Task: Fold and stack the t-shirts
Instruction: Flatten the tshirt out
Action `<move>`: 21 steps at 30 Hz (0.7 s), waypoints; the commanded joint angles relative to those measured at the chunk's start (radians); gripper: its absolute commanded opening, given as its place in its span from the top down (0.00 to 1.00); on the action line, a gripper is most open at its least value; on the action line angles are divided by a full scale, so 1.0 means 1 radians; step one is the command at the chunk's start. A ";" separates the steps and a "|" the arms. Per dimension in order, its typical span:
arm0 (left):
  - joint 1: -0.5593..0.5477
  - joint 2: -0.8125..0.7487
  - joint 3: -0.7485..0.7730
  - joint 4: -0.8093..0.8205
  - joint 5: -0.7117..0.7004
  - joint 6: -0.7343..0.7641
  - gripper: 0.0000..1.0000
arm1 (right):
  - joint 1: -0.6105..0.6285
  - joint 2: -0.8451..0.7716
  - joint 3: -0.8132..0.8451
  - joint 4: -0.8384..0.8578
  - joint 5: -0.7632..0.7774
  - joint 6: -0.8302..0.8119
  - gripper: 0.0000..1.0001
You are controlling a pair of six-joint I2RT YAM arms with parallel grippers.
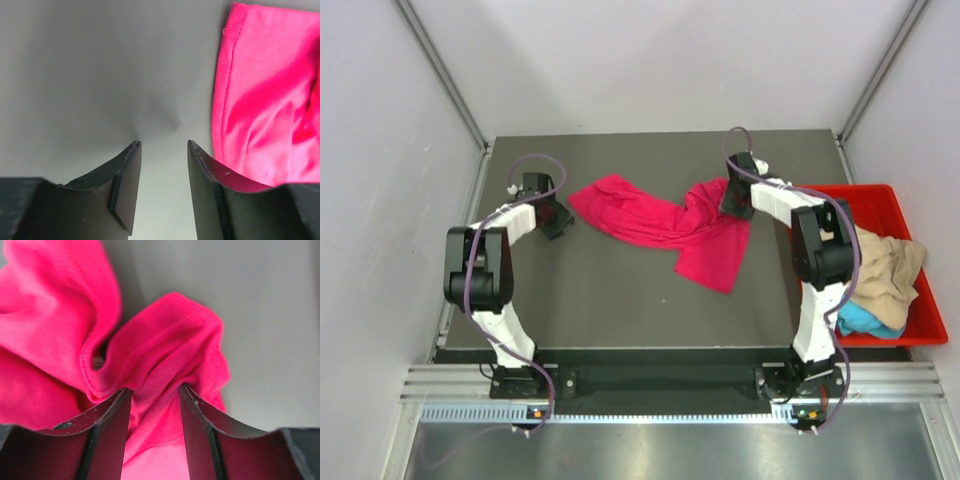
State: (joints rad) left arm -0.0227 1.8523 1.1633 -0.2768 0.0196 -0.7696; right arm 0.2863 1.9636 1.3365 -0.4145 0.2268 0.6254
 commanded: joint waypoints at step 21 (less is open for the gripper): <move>-0.002 -0.068 0.067 0.016 0.131 0.007 0.44 | 0.056 -0.442 -0.384 -0.397 -0.168 0.525 0.65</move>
State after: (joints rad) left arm -0.0254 1.7851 1.2476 -0.2913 0.1238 -0.7753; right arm 0.3138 1.5711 0.9928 -0.8642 0.1158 1.0523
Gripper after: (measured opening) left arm 0.557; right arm 0.346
